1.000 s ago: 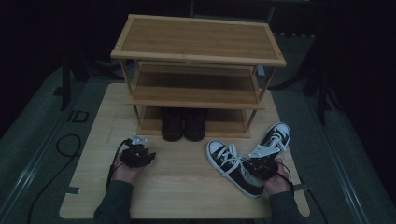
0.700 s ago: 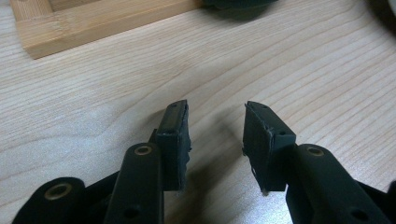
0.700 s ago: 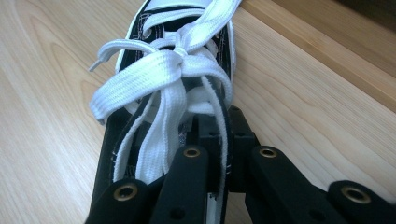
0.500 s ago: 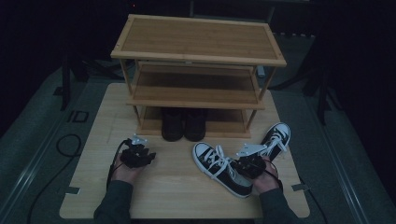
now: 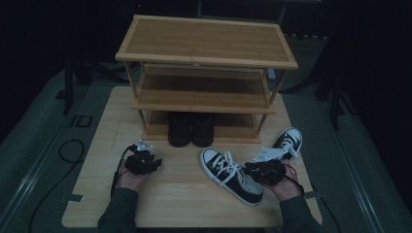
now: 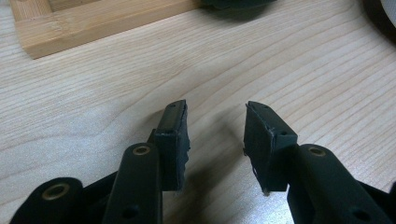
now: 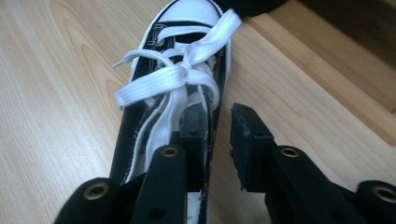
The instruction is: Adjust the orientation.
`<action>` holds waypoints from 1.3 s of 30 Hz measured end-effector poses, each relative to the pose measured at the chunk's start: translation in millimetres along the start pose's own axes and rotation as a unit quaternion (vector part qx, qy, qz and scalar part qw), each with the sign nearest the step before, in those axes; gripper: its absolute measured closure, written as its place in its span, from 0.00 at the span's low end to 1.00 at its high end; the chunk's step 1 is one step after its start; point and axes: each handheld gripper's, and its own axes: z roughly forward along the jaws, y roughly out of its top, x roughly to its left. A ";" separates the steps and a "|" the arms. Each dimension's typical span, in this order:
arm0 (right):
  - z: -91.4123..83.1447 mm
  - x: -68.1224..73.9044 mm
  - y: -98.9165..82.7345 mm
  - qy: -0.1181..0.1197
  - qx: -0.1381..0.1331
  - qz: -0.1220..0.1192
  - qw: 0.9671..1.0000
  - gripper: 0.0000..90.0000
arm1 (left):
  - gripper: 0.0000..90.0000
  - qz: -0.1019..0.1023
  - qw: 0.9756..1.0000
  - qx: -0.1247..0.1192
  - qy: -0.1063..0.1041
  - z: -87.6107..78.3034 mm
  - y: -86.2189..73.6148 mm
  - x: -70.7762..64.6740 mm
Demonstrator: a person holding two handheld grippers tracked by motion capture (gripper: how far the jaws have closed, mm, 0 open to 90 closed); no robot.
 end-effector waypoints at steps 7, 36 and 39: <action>-19.7 -8.8 0.2 0.001 -0.039 0.017 0.999 0.82 | 0.67 0.000 1.000 0.000 -0.001 -0.1 0.0 0.3; 13.6 -49.1 -8.6 -0.130 0.098 0.065 0.984 0.85 | 0.67 -0.003 1.000 -0.003 -0.005 0.0 -0.6 1.2; 11.4 -47.2 -9.0 -0.132 0.111 0.054 0.983 0.87 | 0.67 -0.003 1.000 -0.003 -0.006 -0.1 -0.7 1.3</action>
